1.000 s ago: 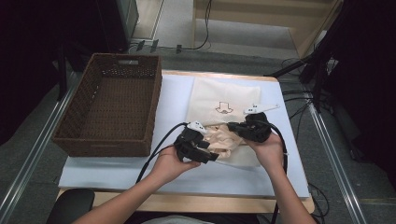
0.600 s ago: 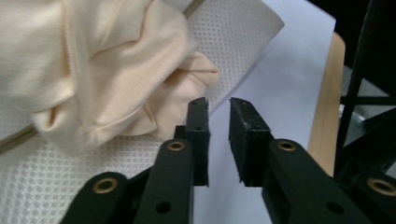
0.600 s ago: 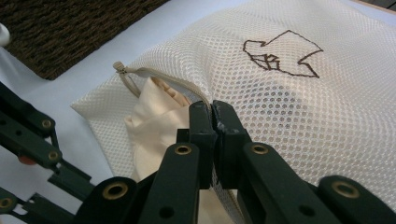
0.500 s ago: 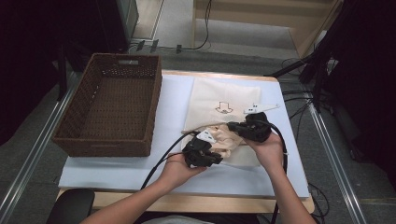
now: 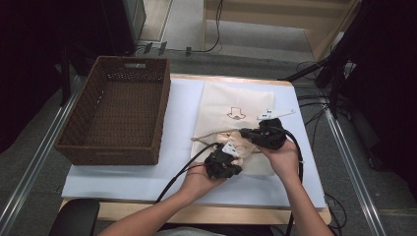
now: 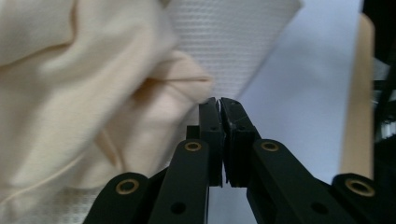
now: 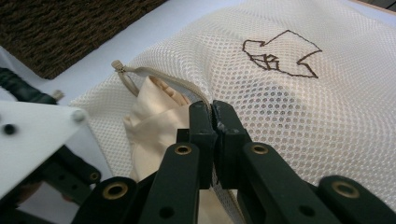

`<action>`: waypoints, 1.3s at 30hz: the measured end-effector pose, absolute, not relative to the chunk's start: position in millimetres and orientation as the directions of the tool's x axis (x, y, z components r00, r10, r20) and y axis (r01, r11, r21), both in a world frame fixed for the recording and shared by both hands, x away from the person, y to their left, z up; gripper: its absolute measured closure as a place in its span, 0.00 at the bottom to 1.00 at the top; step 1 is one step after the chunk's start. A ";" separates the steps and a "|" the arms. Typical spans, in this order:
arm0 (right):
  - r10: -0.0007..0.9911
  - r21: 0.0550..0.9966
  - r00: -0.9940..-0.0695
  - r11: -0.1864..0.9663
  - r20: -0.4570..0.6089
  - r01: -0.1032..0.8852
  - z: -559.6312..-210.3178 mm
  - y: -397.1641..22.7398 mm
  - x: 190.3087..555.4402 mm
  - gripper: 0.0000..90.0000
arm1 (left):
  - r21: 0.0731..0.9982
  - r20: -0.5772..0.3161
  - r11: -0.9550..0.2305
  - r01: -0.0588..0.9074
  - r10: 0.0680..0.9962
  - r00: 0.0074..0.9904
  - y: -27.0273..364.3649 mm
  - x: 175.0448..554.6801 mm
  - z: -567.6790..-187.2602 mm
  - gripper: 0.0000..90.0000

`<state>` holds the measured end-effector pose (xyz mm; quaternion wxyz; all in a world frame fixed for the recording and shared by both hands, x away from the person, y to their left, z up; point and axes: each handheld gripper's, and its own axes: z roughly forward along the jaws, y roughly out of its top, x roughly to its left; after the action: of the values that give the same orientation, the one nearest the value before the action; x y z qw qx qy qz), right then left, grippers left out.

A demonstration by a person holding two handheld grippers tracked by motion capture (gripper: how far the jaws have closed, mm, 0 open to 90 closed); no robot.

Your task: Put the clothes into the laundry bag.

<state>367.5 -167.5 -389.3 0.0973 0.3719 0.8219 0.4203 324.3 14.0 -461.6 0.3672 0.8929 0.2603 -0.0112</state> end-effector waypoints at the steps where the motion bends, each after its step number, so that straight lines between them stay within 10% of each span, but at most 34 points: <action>1: 0.691 0.765 -0.707 0.371 0.150 0.526 -389.4 -167.4 367.7 0.99 | 0.644 -0.203 -0.603 0.471 0.459 0.865 13.9 325.3 -462.7 0.98; 39: 0.689 0.753 -0.706 0.377 0.161 0.540 -390.2 -165.9 367.6 0.99 | 0.629 -0.148 -0.534 0.566 0.632 0.761 24.5 380.5 -456.9 0.99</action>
<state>367.6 -165.9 -390.2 0.0900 0.3724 0.8249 0.4156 380.5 24.5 -456.9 0.3404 0.8743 0.3425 0.0490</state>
